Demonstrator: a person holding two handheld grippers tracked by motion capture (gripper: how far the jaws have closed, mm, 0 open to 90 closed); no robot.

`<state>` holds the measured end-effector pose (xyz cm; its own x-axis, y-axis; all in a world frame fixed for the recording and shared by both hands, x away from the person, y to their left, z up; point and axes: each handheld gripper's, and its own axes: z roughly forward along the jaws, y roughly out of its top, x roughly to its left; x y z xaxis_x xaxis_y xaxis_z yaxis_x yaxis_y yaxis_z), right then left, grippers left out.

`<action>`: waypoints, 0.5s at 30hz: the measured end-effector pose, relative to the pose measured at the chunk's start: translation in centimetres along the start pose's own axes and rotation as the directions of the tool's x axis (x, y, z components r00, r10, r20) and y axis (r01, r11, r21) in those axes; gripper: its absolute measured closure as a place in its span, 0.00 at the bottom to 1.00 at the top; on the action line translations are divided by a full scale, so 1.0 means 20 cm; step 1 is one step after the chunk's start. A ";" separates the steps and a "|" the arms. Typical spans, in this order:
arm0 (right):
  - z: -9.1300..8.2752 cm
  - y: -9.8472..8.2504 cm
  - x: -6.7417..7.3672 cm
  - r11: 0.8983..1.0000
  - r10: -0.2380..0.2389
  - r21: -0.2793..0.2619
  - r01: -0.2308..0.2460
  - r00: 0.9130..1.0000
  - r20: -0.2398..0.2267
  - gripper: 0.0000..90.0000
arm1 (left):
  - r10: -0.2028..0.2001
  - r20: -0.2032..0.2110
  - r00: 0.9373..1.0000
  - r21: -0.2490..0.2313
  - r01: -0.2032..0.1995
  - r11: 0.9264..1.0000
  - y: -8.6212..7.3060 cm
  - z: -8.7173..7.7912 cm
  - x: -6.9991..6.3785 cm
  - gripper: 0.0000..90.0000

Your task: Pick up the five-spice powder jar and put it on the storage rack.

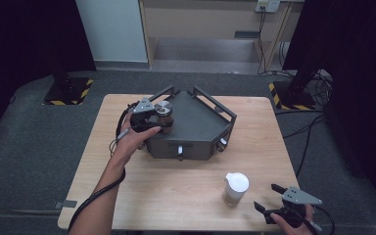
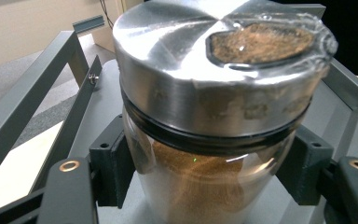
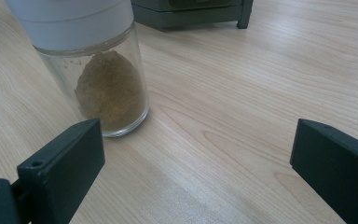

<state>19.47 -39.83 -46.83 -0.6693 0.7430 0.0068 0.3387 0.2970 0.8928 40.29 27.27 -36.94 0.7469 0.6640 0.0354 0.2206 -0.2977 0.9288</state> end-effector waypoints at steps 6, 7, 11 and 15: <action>0.00 0.00 0.00 1.000 0.001 -0.001 -0.001 1.000 0.000 0.04 | 0.009 -0.009 1.000 0.009 -0.009 1.000 0.01 -0.01 0.00 0.30; 0.00 0.00 0.00 1.000 0.000 -0.002 0.000 1.000 -0.002 0.04 | 0.004 -0.014 1.000 0.006 -0.004 1.000 0.01 -0.01 0.00 0.27; 0.00 0.00 0.00 1.000 -0.004 -0.002 0.004 1.000 -0.004 0.04 | 0.014 -0.010 1.000 0.008 -0.014 1.000 0.01 -0.03 0.00 0.19; 0.00 0.00 0.00 1.000 -0.007 -0.001 0.007 1.000 -0.006 0.04 | 0.025 -0.011 1.000 0.011 -0.025 1.000 0.01 -0.05 -0.01 0.12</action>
<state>19.47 -39.69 -46.83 -0.6757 0.7372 0.0037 0.3337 0.3015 0.8932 39.58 27.84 -36.27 0.7456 0.6634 0.0629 0.2088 -0.3221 0.9234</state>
